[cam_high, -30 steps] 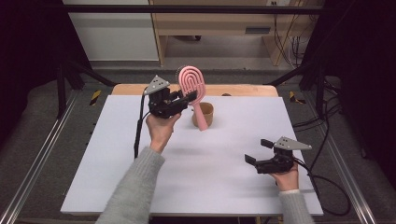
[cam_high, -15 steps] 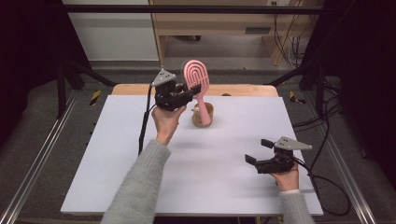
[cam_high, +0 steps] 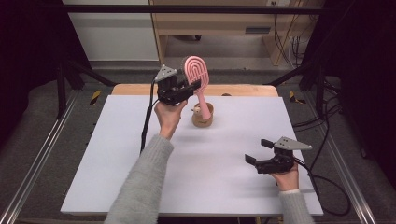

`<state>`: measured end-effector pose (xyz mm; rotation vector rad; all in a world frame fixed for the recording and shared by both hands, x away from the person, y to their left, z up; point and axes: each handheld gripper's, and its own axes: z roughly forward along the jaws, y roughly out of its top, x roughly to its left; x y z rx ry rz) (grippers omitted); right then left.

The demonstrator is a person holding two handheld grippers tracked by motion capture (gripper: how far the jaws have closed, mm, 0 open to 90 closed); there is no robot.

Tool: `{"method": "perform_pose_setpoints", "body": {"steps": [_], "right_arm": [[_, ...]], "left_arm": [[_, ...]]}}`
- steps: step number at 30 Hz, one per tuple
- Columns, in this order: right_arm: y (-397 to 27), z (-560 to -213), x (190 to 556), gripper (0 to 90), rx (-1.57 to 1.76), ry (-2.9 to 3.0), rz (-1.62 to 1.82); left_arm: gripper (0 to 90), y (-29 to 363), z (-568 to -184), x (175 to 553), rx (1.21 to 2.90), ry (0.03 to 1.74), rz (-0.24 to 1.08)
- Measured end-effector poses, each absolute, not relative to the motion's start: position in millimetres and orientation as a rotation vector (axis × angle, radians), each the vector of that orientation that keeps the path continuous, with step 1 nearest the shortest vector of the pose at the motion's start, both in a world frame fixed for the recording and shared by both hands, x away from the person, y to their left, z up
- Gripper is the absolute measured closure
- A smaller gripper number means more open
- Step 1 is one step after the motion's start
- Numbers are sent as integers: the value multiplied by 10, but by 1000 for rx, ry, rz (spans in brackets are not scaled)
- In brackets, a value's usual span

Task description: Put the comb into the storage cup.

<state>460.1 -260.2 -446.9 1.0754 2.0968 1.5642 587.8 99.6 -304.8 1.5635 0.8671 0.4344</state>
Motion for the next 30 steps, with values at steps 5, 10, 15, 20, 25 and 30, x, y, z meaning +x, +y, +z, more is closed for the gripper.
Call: {"method": "perform_pose_setpoints", "body": {"steps": [5, 10, 15, 20, 25, 30], "right_arm": [[-2592, -4479, 4605, 1, 1076, 2102, 1558], [-2596, -4478, 4606, 1, 1073, 2100, 1557], [-2600, -4479, 4606, 1, 1076, 2098, 1560], [-2598, -4480, 4604, 1, 1076, 2099, 1560], [-2598, -4482, 4603, 1, 1080, 2099, 1562], [-2602, -4478, 4602, 1, 1078, 2097, 1563]], "left_arm": [[635, 984, -3080, 5946, 1560, 873, 440], [635, 963, -3090, 6022, 1558, 881, 447], [635, 918, -3083, 6092, 1563, 886, 459], [635, 877, -3098, 6167, 1564, 899, 471], [635, 832, -3121, 6229, 1567, 906, 485], [635, 814, -3161, 6300, 1564, 923, 492]]}}
